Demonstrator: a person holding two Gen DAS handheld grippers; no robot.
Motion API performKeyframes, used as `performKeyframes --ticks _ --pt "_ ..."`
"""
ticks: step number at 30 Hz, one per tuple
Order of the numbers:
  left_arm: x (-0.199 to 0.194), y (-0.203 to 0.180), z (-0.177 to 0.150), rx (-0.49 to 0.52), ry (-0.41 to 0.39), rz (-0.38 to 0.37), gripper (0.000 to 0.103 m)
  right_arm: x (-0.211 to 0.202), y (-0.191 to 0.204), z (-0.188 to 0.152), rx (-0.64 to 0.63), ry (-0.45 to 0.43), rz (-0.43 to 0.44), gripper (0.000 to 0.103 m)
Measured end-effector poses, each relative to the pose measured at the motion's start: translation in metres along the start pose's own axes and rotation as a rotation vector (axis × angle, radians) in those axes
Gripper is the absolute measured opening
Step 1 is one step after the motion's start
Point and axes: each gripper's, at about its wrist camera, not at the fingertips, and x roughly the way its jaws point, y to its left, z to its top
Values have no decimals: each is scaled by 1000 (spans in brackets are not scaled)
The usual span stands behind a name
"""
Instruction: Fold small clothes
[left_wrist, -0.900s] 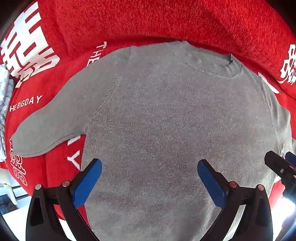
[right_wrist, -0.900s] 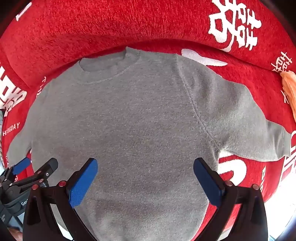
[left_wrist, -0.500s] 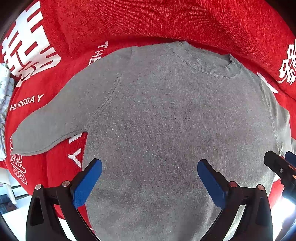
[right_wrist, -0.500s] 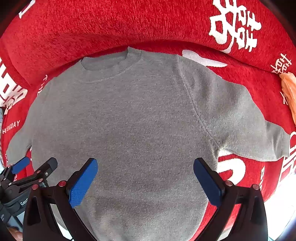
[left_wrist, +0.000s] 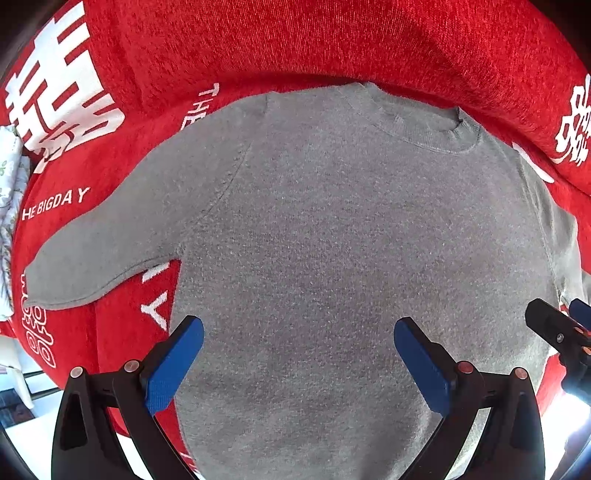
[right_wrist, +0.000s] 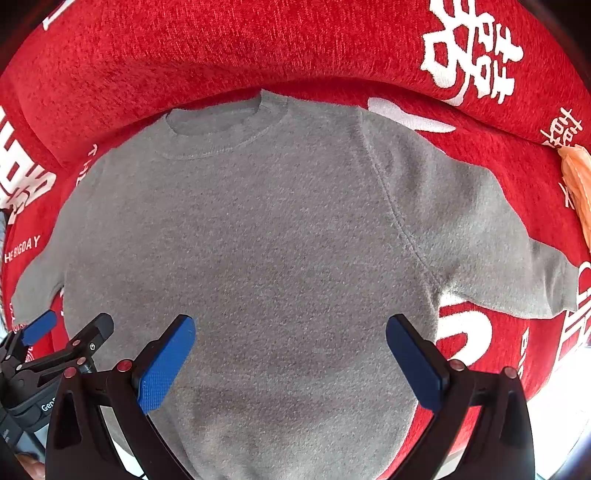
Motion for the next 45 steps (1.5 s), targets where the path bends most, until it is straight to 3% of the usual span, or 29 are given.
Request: performKeyframes --ticks 15,20,45 --pt "0 9 -4 -9 0 -3 103 -1 6 -2 -14 -28 48 103" --pt "-1 16 -7 -7 -6 1 103 2 8 -3 -17 -16 -5 103" --pt "-3 24 -6 -23 -17 -10 103 -2 10 -2 -20 -58 -8 103"
